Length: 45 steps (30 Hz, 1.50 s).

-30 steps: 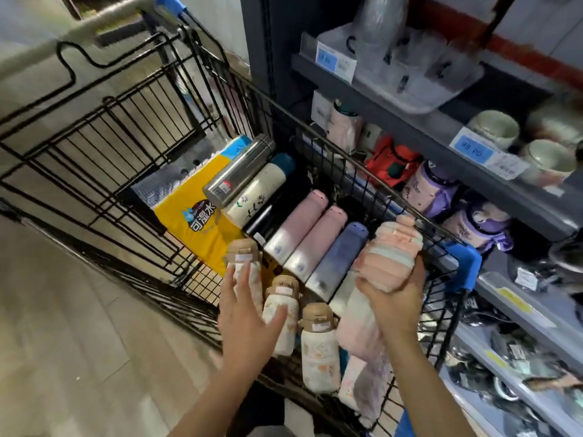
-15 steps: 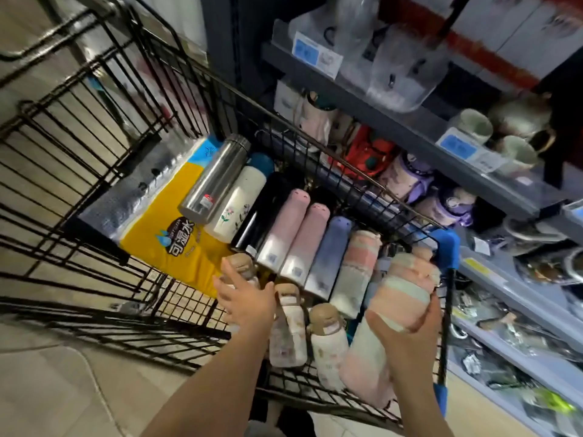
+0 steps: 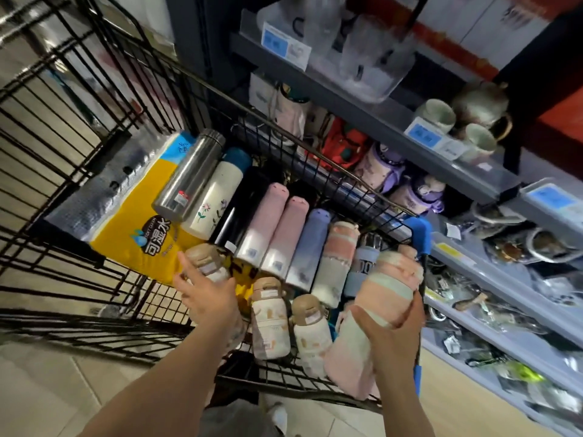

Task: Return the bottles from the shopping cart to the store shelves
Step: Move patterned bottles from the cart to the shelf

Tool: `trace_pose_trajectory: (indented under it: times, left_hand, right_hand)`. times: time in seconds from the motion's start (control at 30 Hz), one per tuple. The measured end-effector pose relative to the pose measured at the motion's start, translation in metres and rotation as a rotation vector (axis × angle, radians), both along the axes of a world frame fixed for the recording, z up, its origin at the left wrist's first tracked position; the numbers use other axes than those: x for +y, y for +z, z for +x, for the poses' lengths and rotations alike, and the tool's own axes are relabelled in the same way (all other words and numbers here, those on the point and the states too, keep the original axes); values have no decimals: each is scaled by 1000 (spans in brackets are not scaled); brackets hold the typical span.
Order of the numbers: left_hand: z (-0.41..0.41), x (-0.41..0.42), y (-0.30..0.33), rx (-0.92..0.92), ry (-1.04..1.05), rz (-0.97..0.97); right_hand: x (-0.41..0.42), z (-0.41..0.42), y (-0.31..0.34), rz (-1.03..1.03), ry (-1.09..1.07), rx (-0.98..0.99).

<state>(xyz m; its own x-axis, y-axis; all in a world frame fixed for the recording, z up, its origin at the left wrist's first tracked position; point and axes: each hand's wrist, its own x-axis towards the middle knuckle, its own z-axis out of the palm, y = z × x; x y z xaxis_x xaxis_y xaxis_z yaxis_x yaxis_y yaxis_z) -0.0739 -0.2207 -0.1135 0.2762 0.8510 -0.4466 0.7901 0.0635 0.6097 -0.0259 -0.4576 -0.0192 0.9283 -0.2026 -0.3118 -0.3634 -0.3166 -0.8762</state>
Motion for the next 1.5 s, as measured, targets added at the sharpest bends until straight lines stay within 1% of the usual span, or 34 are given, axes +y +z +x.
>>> trace_pose_trajectory:
  times: [0.17, 0.33, 0.43, 0.57, 0.67, 0.8, 0.93, 1.07, 1.13, 1.3, 1.4, 1.5]
  left_hand:
    - [-5, 11, 28, -196, -22, 52]
    - [-11, 18, 59, -496, -21, 121]
    - [-16, 10, 76, -661, -99, 134]
    - [-15, -27, 105, -827, -267, 70]
    - [-11, -70, 129, -919, -399, 63]
    - [-15, -142, 163, -1040, -516, 3]
    - [-28, -225, 193, -1149, -611, 55]
    - [-38, -323, 213, -1221, -722, 118]
    - [-39, -374, 218, -1242, -786, 84]
    - [-34, -493, 242, -1302, -934, -100]
    - [-27, -545, 254, -1342, -1061, -183]
    - [-11, -579, 265, -1353, -1120, -256]
  right_hand:
    - [7, 2, 12, 68, -9, -40]
    - [6, -1, 17, 107, 12, -86]
    - [-2, -3, 22, 126, 33, -120]
    - [-28, -12, 32, 181, 42, -174]
    - [-56, -20, 47, 204, 39, -240]
    - [-111, -36, 69, 237, -2, -346]
    - [-185, -56, 86, 252, -54, -447]
    - [-277, -81, 100, 246, -114, -530]
    - [-329, -95, 107, 205, -163, -560]
    - [-445, -130, 137, 137, -398, -672]
    - [-495, -139, 156, 126, -498, -746]
    - [-531, -131, 169, 94, -526, -797]
